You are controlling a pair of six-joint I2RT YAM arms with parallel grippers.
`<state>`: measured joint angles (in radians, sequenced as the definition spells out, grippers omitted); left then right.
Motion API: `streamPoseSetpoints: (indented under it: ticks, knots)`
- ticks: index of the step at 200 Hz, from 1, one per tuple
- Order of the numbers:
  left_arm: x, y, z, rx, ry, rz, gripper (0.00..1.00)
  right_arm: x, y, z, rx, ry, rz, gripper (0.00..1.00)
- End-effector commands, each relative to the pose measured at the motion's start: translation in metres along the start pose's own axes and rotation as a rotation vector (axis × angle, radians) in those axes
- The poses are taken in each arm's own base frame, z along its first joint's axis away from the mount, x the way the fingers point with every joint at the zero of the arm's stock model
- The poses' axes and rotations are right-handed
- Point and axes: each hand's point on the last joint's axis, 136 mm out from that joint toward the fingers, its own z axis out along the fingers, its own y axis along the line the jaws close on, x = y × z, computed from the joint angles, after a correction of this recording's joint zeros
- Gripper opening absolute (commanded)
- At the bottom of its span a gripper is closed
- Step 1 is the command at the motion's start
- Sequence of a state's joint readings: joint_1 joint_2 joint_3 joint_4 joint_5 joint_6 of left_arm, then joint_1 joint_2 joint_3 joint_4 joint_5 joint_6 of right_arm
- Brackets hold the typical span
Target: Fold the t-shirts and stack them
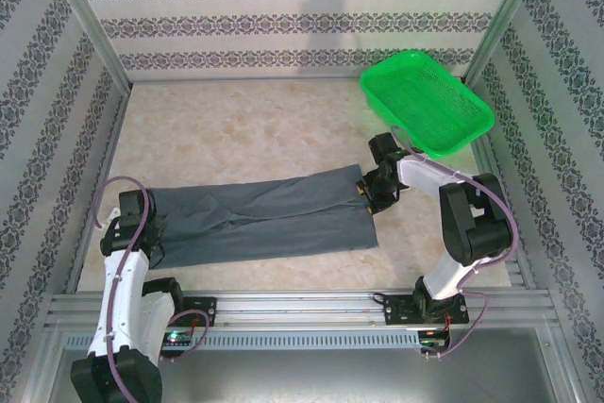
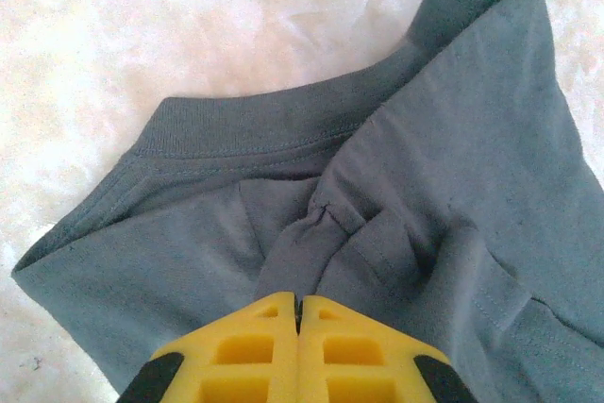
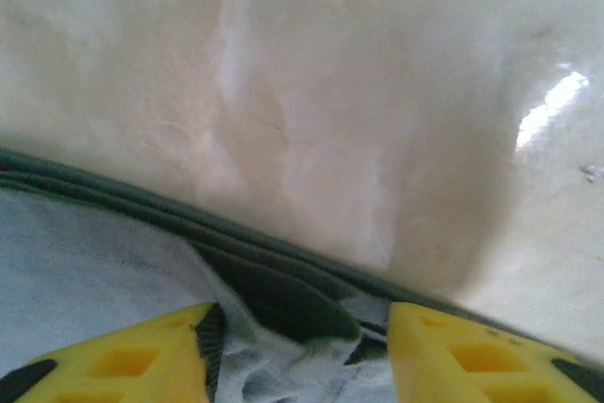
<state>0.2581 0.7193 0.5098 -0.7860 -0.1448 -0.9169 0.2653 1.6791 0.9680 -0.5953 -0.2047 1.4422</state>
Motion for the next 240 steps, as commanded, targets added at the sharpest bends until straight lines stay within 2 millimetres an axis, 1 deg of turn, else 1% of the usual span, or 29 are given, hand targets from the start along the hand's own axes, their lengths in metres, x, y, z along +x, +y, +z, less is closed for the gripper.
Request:
streamPoseSetpoints:
  ticks: [1,11,49,59,97,118,126,137,150,193,218,240]
  knots:
    - [-0.005,-0.004,-0.001,0.015,-0.021,0.016,0.00,0.003,-0.001,-0.005,0.022,0.013,0.041,0.42]
    - [-0.006,-0.005,-0.002,0.017,-0.024,0.020,0.00,0.001,-0.006,-0.007,0.028,-0.004,0.037,0.38]
    - [-0.005,-0.003,0.000,0.009,-0.021,0.020,0.00,-0.001,-0.022,-0.007,0.046,-0.009,0.028,0.13]
    - [-0.005,-0.003,-0.001,0.008,-0.020,0.018,0.00,-0.002,-0.025,-0.009,0.050,-0.016,0.019,0.10]
    - [-0.006,-0.001,-0.002,-0.003,-0.022,0.010,0.00,-0.009,-0.018,-0.022,0.029,-0.067,-0.045,0.08]
    - [-0.005,0.001,-0.002,-0.016,-0.018,-0.001,0.00,-0.011,-0.021,-0.026,0.041,-0.092,-0.073,0.03]
    - [-0.005,0.001,-0.002,-0.014,-0.016,-0.002,0.00,-0.012,-0.024,-0.028,0.044,-0.105,-0.084,0.00]
    - [-0.003,0.001,-0.001,-0.011,-0.007,-0.005,0.00,-0.014,-0.028,-0.032,0.048,-0.131,-0.096,0.00]
    - [0.000,0.002,0.001,-0.011,0.001,-0.007,0.00,-0.014,-0.029,-0.037,0.032,-0.156,-0.123,0.00]
    - [0.003,0.004,0.002,-0.014,0.009,-0.002,0.00,-0.008,-0.023,-0.061,-0.010,-0.208,-0.193,0.00]
    - [0.004,0.004,0.004,-0.013,0.013,-0.009,0.00,-0.006,-0.032,-0.066,0.002,-0.213,-0.199,0.00]
    - [0.006,0.005,0.005,-0.013,0.015,-0.011,0.00,-0.005,-0.049,-0.056,0.036,-0.203,-0.192,0.00]
